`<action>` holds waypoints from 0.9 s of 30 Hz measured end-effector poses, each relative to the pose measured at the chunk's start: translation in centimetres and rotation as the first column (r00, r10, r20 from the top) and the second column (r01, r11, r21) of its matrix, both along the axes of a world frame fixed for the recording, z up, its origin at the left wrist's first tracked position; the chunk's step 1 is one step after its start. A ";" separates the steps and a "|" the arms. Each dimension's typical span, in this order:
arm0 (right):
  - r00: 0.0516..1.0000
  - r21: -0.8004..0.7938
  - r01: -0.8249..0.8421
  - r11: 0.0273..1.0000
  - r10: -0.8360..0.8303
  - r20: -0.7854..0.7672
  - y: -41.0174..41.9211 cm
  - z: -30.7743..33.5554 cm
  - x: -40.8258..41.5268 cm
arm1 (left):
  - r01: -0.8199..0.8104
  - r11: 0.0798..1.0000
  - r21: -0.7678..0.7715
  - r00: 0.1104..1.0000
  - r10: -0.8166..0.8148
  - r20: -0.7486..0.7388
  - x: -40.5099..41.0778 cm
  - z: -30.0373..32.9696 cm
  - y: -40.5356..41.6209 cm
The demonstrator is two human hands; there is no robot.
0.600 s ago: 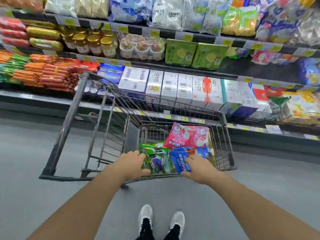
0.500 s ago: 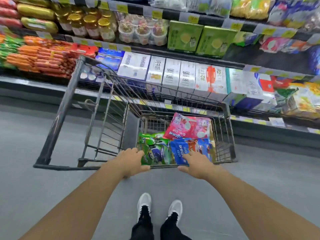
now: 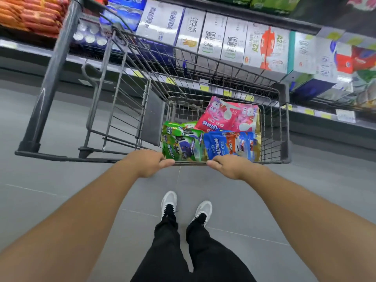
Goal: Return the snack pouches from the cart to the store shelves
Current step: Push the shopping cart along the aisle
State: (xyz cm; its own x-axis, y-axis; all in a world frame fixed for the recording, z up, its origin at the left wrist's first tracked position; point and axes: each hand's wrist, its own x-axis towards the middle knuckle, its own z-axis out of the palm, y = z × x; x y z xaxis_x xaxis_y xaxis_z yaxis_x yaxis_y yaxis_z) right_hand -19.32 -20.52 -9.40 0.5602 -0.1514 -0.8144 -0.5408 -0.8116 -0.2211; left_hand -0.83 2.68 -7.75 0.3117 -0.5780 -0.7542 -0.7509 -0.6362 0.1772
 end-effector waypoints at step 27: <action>0.961 -0.077 0.007 0.997 0.015 0.278 -2.6 -2.9 -5.3 | 0.113 0.989 -0.093 0.988 -0.102 0.112 -4.0 -1.3 -2.0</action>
